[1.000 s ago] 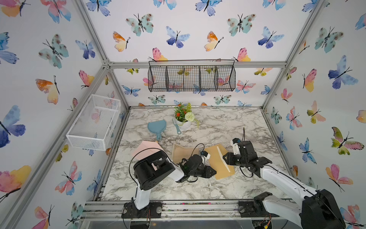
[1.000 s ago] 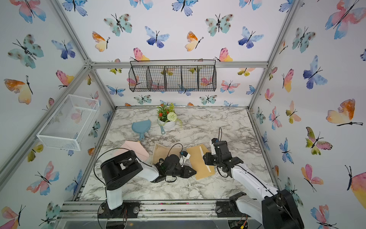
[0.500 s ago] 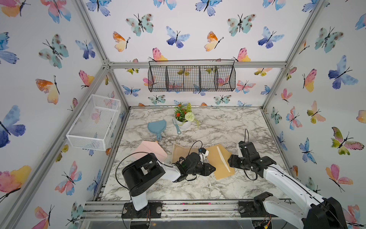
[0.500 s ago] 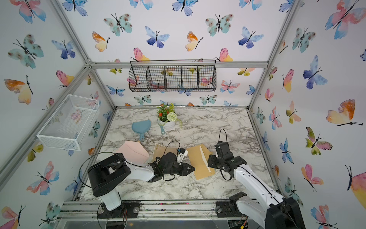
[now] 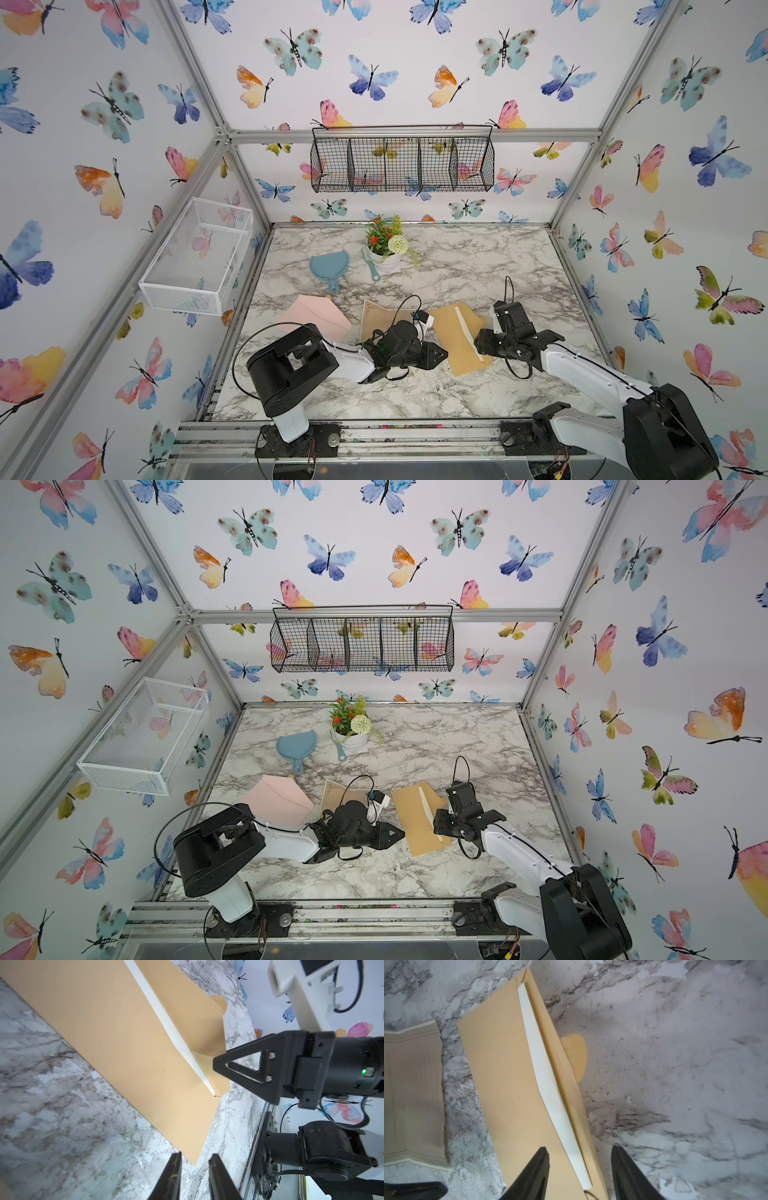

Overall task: Take the letter paper out of the envelope
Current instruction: Pick up the envelope from the center of the board.

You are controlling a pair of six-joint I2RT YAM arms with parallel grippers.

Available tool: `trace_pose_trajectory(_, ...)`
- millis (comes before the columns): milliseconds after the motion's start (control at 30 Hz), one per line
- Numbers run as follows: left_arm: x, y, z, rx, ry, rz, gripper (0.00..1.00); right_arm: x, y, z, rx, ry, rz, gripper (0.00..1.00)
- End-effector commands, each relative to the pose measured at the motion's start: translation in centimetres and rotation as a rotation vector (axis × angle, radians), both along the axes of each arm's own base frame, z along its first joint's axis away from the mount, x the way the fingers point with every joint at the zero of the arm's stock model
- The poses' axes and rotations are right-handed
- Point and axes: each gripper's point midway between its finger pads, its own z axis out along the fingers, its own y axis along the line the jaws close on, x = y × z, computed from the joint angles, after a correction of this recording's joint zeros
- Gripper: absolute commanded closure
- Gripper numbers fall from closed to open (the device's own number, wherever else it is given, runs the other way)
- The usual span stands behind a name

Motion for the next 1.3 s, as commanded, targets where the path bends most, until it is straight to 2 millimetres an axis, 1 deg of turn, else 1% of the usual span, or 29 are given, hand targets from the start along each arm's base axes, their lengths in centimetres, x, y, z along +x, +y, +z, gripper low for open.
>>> trace_pose_trajectory(0,0.2,0.6,0.6,0.0,-0.024,0.011,0.72,-0.1,0.5,-1.6,0.012,0.024,0.029,0.51)
trace_pose_trajectory(67,0.1,0.8,0.8,0.003,-0.027,0.014,0.72,-0.1,0.5,-2.2,0.002,0.035,0.029,0.6)
trace_pose_trajectory(100,0.2,0.8,0.9,0.002,-0.032,0.018,0.72,-0.1,0.5,-2.3,0.003,0.037,0.029,0.67)
trace_pose_trajectory(133,0.2,0.9,0.9,0.004,-0.033,0.02,0.72,0.0,0.6,-2.1,0.009,0.031,0.03,0.78)
trace_pose_trajectory(233,0.3,1.2,1.2,0.003,-0.04,0.034,0.72,0.4,1.1,-0.4,0.036,0.003,0.043,0.98)
trace_pose_trajectory(300,0.4,1.3,1.5,-0.003,-0.039,0.042,0.71,0.7,1.0,1.4,0.035,-0.031,0.042,0.99)
trace_pose_trajectory(333,0.4,1.4,1.8,-0.015,-0.038,0.043,0.68,0.8,0.8,2.4,0.03,-0.052,0.038,0.99)
trace_pose_trajectory(433,0.3,1.5,3.5,-0.068,-0.046,0.045,0.62,0.7,0.7,5.5,0.041,-0.111,0.048,0.99)
trace_pose_trajectory(467,0.3,1.5,4.1,-0.083,-0.053,0.045,0.6,0.6,1.0,6.8,0.07,-0.137,0.064,0.99)
trace_pose_trajectory(567,0.3,1.5,6.2,-0.132,-0.079,0.034,0.57,0.0,2.1,9.7,0.16,-0.196,0.108,0.99)
trace_pose_trajectory(633,0.1,1.2,7.7,-0.169,-0.092,0.014,0.55,-0.5,2.7,10.8,0.206,-0.209,0.13,0.99)
trace_pose_trajectory(733,-0.5,0.8,10.1,-0.245,-0.111,-0.026,0.54,-1.2,3.5,11.4,0.257,-0.202,0.163,0.99)
trace_pose_trajectory(800,-0.7,0.6,11.3,-0.281,-0.124,-0.045,0.54,-1.4,3.9,11.9,0.292,-0.21,0.176,0.99)
trace_pose_trajectory(867,-0.7,0.6,11.6,-0.285,-0.128,-0.044,0.53,-1.5,4.2,13.0,0.326,-0.237,0.184,0.99)
trace_pose_trajectory(967,-0.5,0.9,11.4,-0.273,-0.136,-0.025,0.53,-1.8,4.6,14.9,0.366,-0.277,0.201,0.99)
trace_pose_trajectory(1033,-0.5,1.0,11.1,-0.268,-0.137,-0.02,0.53,-2.0,4.7,15.6,0.382,-0.285,0.211,0.99)
trace_pose_trajectory(1133,-0.2,1.3,10.9,-0.245,-0.143,0.001,0.53,-2.3,4.8,16.0,0.387,-0.284,0.22,0.99)
trace_pose_trajectory(1267,0.3,2.3,10.6,-0.208,-0.159,0.05,0.53,-2.6,4.8,16.0,0.395,-0.28,0.226,0.99)
